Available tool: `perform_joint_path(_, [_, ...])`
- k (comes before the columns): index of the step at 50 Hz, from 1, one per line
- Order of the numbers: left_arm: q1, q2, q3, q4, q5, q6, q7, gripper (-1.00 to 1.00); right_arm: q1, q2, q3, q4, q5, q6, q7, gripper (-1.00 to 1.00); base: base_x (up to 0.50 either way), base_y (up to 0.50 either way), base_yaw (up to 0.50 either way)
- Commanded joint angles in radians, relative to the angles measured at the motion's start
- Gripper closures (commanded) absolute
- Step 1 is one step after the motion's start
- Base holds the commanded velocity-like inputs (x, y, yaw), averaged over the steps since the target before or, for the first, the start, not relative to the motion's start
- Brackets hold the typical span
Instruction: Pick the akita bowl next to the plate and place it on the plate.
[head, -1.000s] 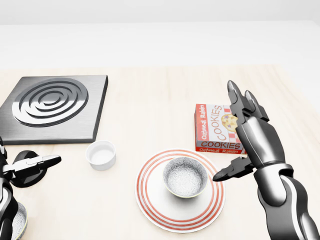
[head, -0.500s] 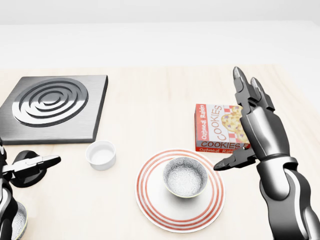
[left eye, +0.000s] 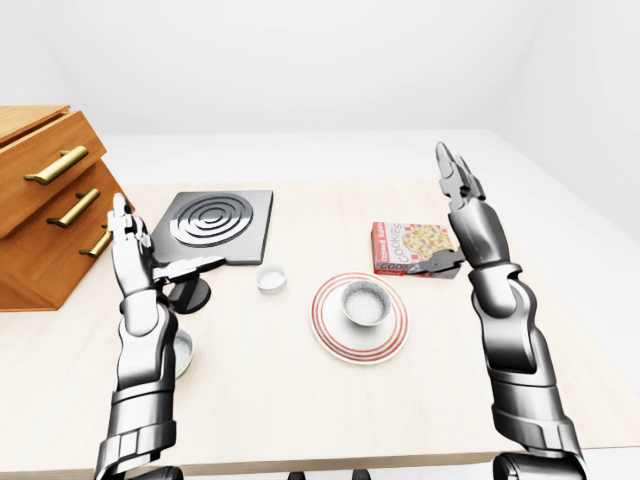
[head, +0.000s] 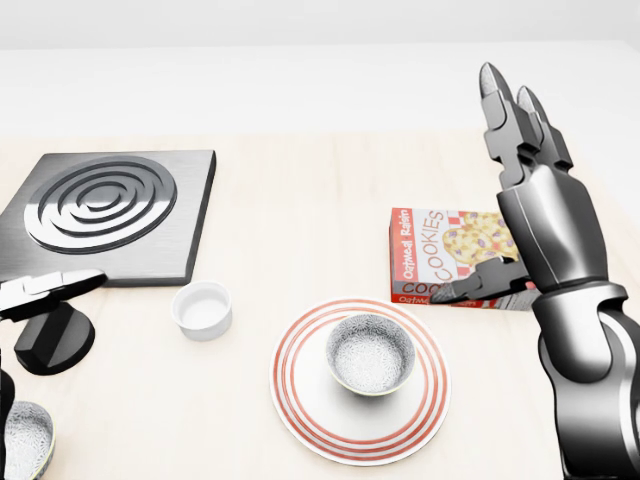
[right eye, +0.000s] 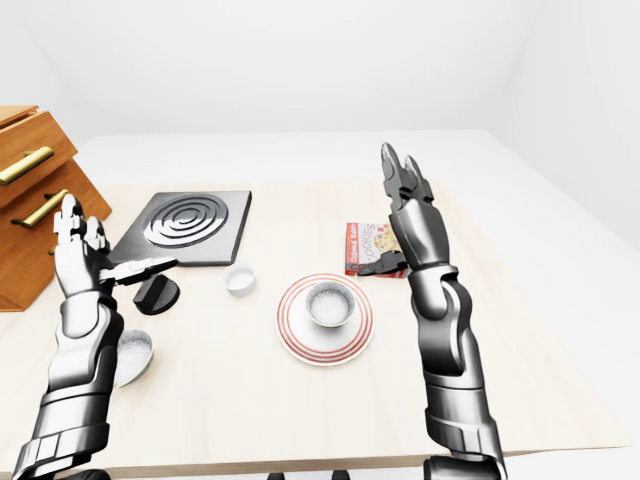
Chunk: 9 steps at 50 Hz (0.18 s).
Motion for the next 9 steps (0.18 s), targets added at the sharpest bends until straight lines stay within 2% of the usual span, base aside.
perform_joint_path(1, [0.014, -0.004, 0.021, -0.152, -0.016, 0.055, -0.005, -1.0, -0.032, -0.01, -0.008, -0.081, 0.003, 0.0, 0.037, -1.0, 0.0, 0.0, 0.0])
perform_joint_path(3, [0.014, -0.003, 0.023, -0.158, -0.017, 0.059, -0.005, -1.0, -0.035, -0.011, -0.009, -0.086, 0.004, 0.0, 0.041, -1.0, 0.0, 0.0, 0.0])
perform_joint_path(4, [0.015, -0.001, 0.026, -0.175, -0.021, 0.074, -0.005, -1.0, -0.04, -0.013, -0.01, -0.092, 0.003, 0.0, 0.045, -1.0, 0.0, 0.0, 0.0])
perform_joint_path(7, [0.015, 0.001, 0.032, -0.191, -0.026, 0.087, -0.005, -1.0, -0.05, -0.016, -0.011, -0.11, 0.005, 0.0, 0.057, -1.0, 0.0, 0.0, 0.0])
perform_joint_path(8, [0.021, 0.002, 0.034, -0.229, -0.03, 0.116, -0.001, -1.0, -0.057, -0.018, -0.013, -0.119, 0.007, 0.0, 0.065, -1.0, 0.0, 0.0, 0.0])
perform_joint_path(9, [0.021, 0.003, 0.038, -0.247, -0.033, 0.13, -0.001, -1.0, -0.066, -0.021, -0.014, -0.13, 0.007, 0.0, 0.072, -1.0, 0.0, 0.0, 0.0])
